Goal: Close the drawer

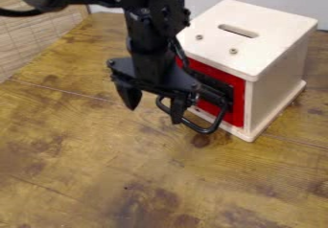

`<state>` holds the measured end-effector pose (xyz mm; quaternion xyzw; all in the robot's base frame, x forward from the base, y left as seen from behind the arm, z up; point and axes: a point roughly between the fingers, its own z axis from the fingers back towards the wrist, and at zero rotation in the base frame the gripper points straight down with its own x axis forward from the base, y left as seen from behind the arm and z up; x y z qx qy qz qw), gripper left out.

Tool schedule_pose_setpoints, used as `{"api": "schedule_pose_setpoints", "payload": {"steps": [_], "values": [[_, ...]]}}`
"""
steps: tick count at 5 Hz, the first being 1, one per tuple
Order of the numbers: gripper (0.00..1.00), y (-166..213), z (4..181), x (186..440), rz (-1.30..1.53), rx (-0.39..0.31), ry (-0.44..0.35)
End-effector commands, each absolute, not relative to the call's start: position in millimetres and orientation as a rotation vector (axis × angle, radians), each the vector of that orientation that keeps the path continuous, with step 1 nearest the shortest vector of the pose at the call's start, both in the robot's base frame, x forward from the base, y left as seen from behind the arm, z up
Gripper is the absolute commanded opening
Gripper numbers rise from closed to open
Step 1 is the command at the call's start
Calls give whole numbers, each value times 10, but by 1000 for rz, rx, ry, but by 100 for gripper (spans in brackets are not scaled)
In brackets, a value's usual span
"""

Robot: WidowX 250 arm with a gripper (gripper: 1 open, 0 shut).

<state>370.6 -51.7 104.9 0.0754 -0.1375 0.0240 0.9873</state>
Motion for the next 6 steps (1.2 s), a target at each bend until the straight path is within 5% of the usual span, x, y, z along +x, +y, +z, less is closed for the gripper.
{"api": "schedule_pose_setpoints", "payload": {"steps": [1, 6], "values": [[100, -434, 1305, 3724, 79, 138, -349], [100, -406, 1431, 3770, 73, 117, -356]]}}
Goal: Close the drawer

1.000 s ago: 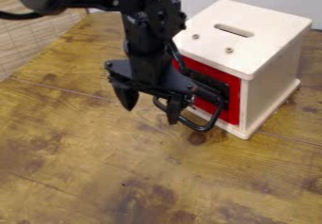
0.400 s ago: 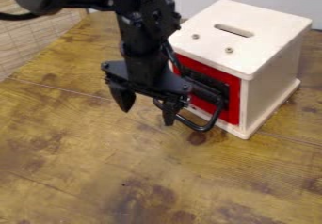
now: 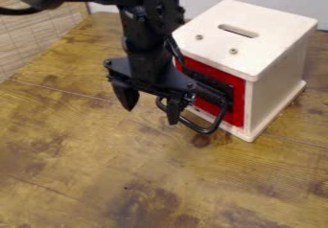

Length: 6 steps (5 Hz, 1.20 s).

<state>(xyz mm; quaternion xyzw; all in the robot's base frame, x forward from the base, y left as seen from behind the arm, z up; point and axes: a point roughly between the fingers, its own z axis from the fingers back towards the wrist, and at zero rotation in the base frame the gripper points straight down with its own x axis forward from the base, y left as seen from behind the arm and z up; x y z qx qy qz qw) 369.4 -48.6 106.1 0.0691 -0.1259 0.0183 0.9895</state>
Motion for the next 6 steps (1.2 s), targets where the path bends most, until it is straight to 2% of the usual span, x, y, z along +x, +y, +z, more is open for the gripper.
{"api": "schedule_pose_setpoints", "payload": {"steps": [1, 6], "values": [[100, -368, 1445, 3773, 82, 115, -355], [100, -221, 1484, 3707, 117, 108, -358]]}}
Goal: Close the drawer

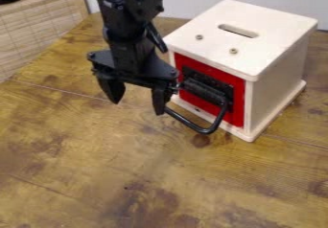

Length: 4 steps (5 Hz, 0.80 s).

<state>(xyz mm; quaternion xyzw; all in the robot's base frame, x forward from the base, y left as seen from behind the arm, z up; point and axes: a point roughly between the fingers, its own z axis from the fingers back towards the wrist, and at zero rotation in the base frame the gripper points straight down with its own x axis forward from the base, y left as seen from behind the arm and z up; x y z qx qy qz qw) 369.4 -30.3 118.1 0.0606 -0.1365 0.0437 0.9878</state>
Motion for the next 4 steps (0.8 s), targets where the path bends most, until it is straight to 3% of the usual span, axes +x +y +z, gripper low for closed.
{"api": "schedule_pose_setpoints", "payload": {"steps": [1, 4], "values": [[100, -212, 1475, 3711, 118, 104, -359], [100, -152, 1457, 3722, 131, 98, -371]]}}
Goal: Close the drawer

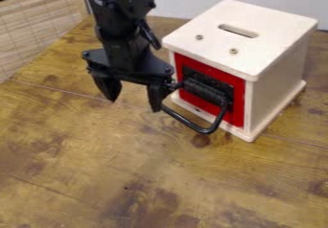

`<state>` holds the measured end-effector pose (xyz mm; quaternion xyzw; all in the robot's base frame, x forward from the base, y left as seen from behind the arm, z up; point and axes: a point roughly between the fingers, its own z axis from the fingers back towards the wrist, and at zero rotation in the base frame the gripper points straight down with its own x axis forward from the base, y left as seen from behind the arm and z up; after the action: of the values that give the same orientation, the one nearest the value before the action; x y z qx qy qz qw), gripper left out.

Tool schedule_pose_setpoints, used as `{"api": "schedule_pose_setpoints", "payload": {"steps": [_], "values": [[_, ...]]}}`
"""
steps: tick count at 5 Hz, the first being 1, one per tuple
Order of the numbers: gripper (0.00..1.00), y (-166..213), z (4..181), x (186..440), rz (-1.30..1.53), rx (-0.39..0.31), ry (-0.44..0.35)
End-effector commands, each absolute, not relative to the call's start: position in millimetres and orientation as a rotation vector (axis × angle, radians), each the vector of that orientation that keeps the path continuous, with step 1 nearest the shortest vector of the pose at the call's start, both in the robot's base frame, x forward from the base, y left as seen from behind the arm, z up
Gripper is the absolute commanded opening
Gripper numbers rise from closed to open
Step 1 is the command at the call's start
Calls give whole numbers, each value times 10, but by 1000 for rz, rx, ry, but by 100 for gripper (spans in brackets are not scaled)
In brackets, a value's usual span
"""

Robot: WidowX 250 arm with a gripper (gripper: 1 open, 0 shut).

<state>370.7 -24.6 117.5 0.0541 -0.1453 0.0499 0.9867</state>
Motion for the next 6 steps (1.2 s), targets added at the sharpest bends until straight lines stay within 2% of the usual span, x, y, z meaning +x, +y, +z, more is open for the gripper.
{"api": "schedule_pose_setpoints", "payload": {"steps": [1, 6], "values": [[100, -128, 1451, 3711, 141, 100, -375], [100, -57, 1448, 3711, 160, 104, -408]]}}
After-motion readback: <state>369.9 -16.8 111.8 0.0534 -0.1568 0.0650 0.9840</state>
